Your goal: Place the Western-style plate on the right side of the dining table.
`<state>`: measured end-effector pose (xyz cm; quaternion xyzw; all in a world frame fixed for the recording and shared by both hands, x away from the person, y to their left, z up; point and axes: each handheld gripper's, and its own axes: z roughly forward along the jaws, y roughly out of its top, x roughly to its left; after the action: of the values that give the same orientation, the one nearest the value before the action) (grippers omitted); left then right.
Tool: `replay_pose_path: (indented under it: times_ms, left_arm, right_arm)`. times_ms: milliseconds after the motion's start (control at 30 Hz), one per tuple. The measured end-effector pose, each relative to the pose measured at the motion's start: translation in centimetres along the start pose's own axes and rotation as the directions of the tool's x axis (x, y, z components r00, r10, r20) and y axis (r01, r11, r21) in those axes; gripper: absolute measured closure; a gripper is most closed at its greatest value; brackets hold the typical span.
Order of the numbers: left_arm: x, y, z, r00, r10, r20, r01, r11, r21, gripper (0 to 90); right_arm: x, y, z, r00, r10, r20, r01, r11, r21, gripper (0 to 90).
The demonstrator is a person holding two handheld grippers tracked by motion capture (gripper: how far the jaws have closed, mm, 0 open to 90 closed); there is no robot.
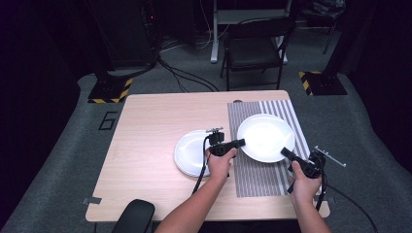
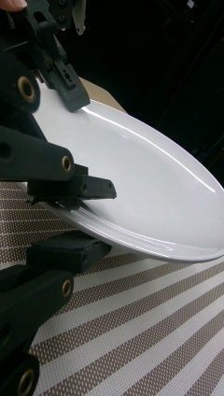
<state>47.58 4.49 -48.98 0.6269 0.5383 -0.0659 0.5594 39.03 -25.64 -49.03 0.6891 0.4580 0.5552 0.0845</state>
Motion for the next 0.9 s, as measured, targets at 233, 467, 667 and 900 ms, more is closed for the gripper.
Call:
replay_pose_path:
  times_ms: [233,467,667,900]
  left_arm:
    - [0.1,-0.3,0.5,1.0,-0.001,-0.01,0.001,1.0,0.001,73.4]
    - [0.5,-0.4,1.0,0.9999,-0.008,-0.014,0.008,0.9999,0.01,73.4]
    - [0.8,-0.6,1.6,0.9998,-0.006,-0.016,0.006,0.9998,0.021,73.3]
    - [1.4,-0.7,2.3,0.9994,-0.021,-0.027,0.022,0.9995,0.024,73.4]
  right_arm:
    - [-0.6,-0.1,0.1,0.9998,0.017,0.007,-0.017,1.0,0.001,73.0]
    - [-1.0,-0.2,0.3,0.9997,0.02,0.015,-0.02,1.0,0.007,73.2]
    - [-1.6,-0.2,0.6,0.999,0.036,0.027,-0.036,0.999,0.016,73.2]
    - [-2.0,-0.3,1.2,0.999,0.022,0.039,-0.022,1.0,0.022,73.1]
